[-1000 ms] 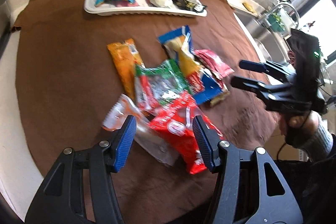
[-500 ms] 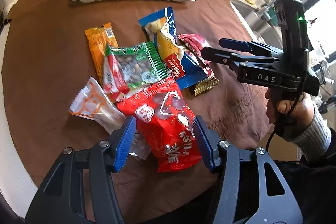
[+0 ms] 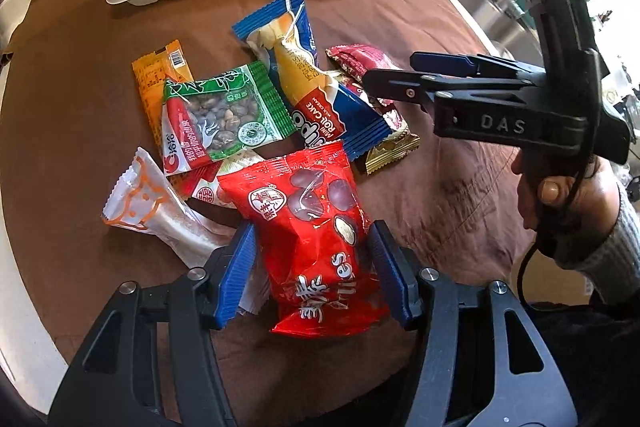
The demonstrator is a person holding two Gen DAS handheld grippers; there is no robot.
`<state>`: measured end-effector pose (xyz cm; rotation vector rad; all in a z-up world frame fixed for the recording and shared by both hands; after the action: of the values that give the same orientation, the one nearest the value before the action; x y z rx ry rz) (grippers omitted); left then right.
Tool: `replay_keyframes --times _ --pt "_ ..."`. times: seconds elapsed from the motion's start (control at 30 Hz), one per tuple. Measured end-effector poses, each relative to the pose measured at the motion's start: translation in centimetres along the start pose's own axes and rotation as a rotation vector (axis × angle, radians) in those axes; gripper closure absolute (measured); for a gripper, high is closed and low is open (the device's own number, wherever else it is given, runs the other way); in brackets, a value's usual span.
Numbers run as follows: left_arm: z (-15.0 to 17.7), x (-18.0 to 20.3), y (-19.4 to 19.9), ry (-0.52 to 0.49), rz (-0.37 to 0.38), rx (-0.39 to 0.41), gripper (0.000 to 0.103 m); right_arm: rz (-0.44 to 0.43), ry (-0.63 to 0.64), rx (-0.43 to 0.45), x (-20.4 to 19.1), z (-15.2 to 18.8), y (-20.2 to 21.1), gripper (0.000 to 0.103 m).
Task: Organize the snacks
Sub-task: 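Grasp the red bag with left tool while right tool grasps the dark red packet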
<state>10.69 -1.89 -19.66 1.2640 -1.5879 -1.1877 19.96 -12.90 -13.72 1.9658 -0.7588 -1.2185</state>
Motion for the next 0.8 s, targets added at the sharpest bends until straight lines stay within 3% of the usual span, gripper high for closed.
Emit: replay_keyframes --times 0.13,0.33,0.47,0.8 --pt "0.0 0.1 0.0 -0.014 0.010 0.012 0.052 0.008 -0.003 -0.024 0.3 0.0 -0.8 0.028" --pt "0.4 0.3 0.3 -0.045 -0.002 0.030 0.058 0.019 0.004 -0.025 0.5 -0.4 -1.1 0.057" --pt "0.5 0.1 0.4 -0.037 0.009 0.034 0.067 0.025 0.005 -0.014 0.7 -0.4 -0.8 0.057" --pt "0.2 -0.5 1.1 -0.015 0.055 0.042 0.071 -0.022 -0.036 0.046 1.1 -0.7 1.4 0.057"
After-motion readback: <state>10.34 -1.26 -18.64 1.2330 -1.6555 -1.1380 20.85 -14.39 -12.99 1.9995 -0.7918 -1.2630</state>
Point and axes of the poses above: each gripper's, at about its wrist camera, not at the fingertips, and y roughly against the way its jaws point, x to its right, z to its underside, the point moved 9 cm from there along -y, roughly the way its jaws point, and after that the axes turned 14 degrees about -z, right-handed, at the moved point
